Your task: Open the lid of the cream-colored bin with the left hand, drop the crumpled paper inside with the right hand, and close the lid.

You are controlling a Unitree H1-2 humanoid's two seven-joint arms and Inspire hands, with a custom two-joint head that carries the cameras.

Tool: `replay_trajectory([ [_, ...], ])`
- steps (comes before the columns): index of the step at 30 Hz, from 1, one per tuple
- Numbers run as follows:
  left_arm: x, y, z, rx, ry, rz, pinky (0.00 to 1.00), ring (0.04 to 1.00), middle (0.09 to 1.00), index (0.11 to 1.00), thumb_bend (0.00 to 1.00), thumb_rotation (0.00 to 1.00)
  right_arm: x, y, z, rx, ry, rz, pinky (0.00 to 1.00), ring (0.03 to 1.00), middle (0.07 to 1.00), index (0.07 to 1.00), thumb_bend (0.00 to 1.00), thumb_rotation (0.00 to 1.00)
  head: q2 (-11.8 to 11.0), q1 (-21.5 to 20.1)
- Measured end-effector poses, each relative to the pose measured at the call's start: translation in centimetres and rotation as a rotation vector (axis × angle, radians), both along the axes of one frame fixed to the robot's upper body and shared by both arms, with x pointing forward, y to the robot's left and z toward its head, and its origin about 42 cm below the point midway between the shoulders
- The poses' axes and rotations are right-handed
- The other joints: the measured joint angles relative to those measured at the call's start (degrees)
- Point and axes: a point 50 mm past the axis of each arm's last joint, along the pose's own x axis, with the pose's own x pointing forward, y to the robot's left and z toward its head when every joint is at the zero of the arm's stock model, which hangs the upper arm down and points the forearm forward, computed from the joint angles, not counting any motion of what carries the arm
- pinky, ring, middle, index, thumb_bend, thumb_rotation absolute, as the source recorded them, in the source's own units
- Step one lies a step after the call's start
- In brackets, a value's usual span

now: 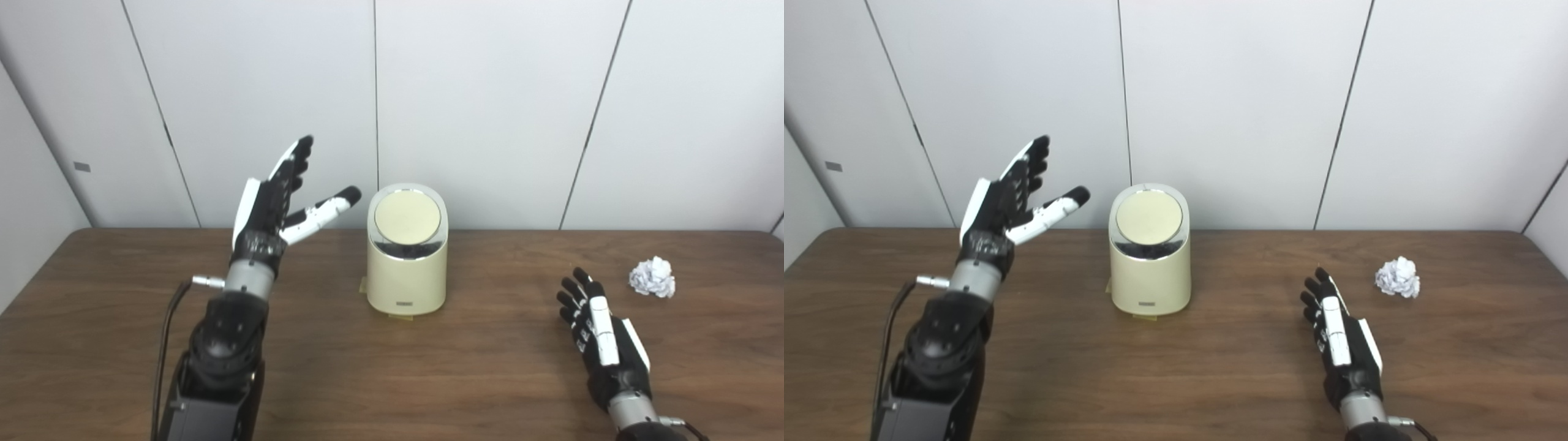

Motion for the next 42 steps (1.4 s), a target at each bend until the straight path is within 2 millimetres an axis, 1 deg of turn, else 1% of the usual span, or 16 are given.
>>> replay_trajectory([
  [2,0.8,-0.7,0.4,0.031,0.009,-0.004,0.88,0.933,0.95,0.953,0.94,0.24,0.0,0.2,0.0,-0.003,0.001,0.0,0.95,0.927,0.936,0.963,0.68,0.95,0.09,0.0],
  [3,1.2,-1.0,0.4,0.049,0.016,-0.015,0.88,0.934,0.951,0.954,0.94,0.24,0.0,0.3,0.0,-0.002,0.001,-0.002,0.95,0.927,0.936,0.963,0.68,0.95,0.09,0.0],
  [8,3.0,-2.9,-0.1,0.157,0.073,-0.064,0.85,0.931,0.953,0.951,0.94,0.21,0.0,0.5,-0.1,-0.002,0.002,-0.004,0.96,0.927,0.932,0.963,0.69,0.94,0.18,-0.18],
  [11,4.3,-3.5,-0.2,0.224,0.1,-0.074,0.83,0.934,0.955,0.95,0.94,0.18,0.0,0.5,-0.1,-0.002,0.002,-0.004,0.95,0.927,0.934,0.961,0.69,0.94,0.26,-0.09],
  [14,5.5,-3.9,-0.1,0.277,0.124,-0.09,0.82,0.936,0.963,0.949,0.96,0.17,0.0,0.6,0.0,-0.004,0.002,-0.006,0.95,0.925,0.935,0.96,0.68,0.96,0.35,0.0],
  [18,6.8,-4.7,-1.1,0.349,0.167,-0.096,0.74,0.92,0.974,0.952,0.98,0.16,0.0,0.8,0.0,-0.007,0.0,-0.004,0.96,0.927,0.937,0.962,0.69,0.96,0.53,0.18],
  [21,7.4,-5.2,-2.1,0.381,0.198,-0.108,0.77,0.934,0.973,0.949,0.97,0.1,0.0,0.9,0.0,-0.01,0.0,-0.001,0.97,0.927,0.933,0.957,0.68,0.96,0.53,0.09],
  [25,8.0,-5.4,-3.1,0.41,0.204,-0.119,0.8,0.959,0.98,0.941,0.96,0.07,0.0,1.0,0.0,-0.007,0.001,-0.007,0.96,0.921,0.929,0.954,0.69,0.96,0.53,0.0],
  [31,8.4,-5.9,-3.2,0.433,0.186,-0.119,0.77,0.972,1.0,0.931,0.95,0.02,0.0,1.2,-0.2,0.008,0.003,-0.018,0.98,0.932,0.941,0.968,0.65,0.97,0.44,0.09],
  [34,8.6,-6.1,-3.7,0.476,0.16,-0.116,0.81,0.941,0.966,0.932,0.94,0.01,0.1,1.0,-0.4,0.009,0.001,-0.022,0.98,0.937,0.941,0.961,0.66,0.96,0.53,-0.35],
  [40,8.8,-6.2,-4.1,0.604,0.088,-0.114,0.81,0.929,0.951,0.928,0.91,0.0,0.1,1.0,-0.3,0.014,-0.003,-0.022,0.99,0.936,0.941,0.965,0.66,0.98,1.05,-0.96],
  [42,8.8,-6.3,-3.8,0.657,0.051,-0.112,0.86,0.929,0.934,0.922,0.91,0.0,0.0,1.1,-0.3,0.012,-0.006,-0.022,0.98,0.934,0.937,0.963,0.67,0.97,1.05,-1.14],
])
